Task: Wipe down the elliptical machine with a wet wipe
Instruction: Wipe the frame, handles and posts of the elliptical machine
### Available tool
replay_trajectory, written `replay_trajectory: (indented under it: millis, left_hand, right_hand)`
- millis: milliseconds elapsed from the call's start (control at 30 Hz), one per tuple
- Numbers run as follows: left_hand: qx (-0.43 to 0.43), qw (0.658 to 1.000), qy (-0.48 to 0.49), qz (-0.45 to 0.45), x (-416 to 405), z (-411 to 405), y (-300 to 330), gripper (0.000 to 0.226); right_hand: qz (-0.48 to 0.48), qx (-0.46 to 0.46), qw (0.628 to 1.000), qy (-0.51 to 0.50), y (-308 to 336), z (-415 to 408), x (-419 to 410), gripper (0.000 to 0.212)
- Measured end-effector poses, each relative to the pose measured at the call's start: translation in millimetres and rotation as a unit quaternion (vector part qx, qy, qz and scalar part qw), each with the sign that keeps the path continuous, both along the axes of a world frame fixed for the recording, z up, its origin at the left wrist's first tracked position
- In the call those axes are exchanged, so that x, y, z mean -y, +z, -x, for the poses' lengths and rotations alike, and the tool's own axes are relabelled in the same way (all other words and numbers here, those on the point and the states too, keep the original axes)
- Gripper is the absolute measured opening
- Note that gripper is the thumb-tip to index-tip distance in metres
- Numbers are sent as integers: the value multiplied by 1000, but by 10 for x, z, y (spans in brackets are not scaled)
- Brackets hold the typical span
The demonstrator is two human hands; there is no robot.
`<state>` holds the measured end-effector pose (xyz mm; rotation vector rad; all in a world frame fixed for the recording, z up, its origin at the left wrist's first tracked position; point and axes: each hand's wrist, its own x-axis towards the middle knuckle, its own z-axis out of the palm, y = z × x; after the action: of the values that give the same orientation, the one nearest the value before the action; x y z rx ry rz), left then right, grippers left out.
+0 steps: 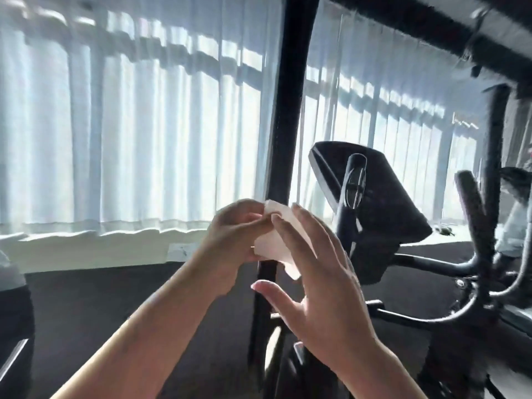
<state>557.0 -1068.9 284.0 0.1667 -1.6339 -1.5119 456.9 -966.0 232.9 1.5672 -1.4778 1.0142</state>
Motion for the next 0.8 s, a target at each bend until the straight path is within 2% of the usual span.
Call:
replay_trajectory:
  millis: [100,233,300,367,433,467,567,633,733,800]
  left_hand:
    - [-31,996,-84,11,42,64,514,5]
    - [-46,987,-133,83,146,62,1084,23]
    - [-21,985,-121,118,157,59,1327,24]
    - [1,990,-59,128,146,64,1576,20]
    - [3,990,-15,143,148,97,1788,24]
    - [-9,988,-6,153,147,123,1878,26]
    - [-70,984,1,163,124,219,2083,26]
    - [-101,978,9,184,120,286,2208,24]
    - [-139,961,103,217,127,338,2335,17]
    - [-162,949,180,203,201,379,2315,19]
  right_hand:
    - [59,-14,998,0,400,100,241,77]
    - [154,7,986,62,1068,222,391,45]
    - [159,94,972,148,1392,277,318,32]
    - [73,222,939,251,1749,277,198,24]
    - [35,276,909,309,2089,308,139,20]
    - [47,269,912,305,2260,308,139,20]
    - [104,177,954,217,2719,379,277,19]
    - [160,114,965,172,2997,464,406,17]
    - [277,-30,954,112,3334,572,567,29]
    - [261,-64,957,106,3465,671,727,30]
